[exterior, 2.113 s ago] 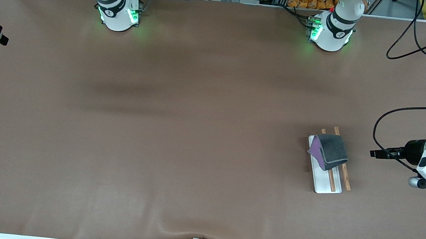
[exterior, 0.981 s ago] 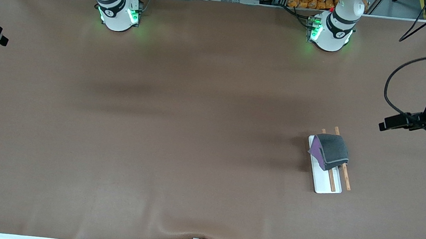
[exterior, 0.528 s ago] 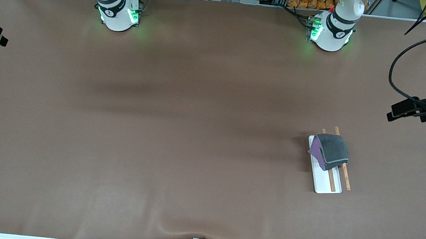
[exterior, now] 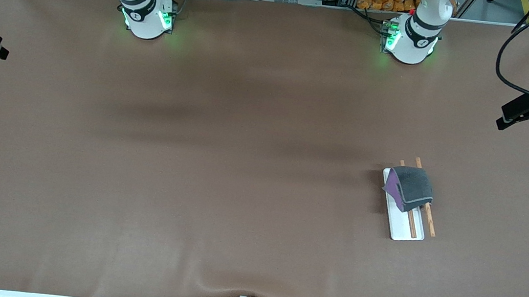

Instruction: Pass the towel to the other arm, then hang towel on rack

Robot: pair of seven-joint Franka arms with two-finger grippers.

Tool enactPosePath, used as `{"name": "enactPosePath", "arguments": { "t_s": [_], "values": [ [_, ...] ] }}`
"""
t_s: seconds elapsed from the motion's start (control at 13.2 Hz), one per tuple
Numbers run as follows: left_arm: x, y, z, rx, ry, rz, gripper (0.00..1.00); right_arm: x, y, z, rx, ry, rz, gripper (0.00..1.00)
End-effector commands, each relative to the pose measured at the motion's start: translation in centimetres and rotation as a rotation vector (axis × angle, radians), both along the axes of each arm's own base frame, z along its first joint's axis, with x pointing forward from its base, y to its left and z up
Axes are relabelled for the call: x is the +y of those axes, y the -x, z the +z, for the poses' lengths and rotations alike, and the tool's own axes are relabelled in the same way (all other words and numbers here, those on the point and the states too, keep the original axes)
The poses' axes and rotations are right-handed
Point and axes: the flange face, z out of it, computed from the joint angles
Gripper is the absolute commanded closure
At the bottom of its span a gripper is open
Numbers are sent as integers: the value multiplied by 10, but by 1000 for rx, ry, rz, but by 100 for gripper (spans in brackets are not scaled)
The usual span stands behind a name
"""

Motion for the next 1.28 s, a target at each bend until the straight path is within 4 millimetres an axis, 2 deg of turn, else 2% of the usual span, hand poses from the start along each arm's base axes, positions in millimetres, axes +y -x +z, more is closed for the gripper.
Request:
{"name": "enactPosePath", "arguments": {
  "t_s": [0.0,0.3,0.68,0.98,1.21],
  "values": [
    [-1,3,6,-28,-43,14,0,6,-3,12,-24,24,9,0],
    [-13,19,0,-18,-40,-8,0,19,-7,14,-43,17,35,0],
    [-9,20,-3,-8,-43,-1,0,30,-8,14,-40,18,56,0],
    [10,20,1,-15,-48,13,0,32,-8,14,-42,18,58,0],
    [8,21,0,-11,-48,10,0,32,-8,14,-42,18,58,0]
  ]
}}
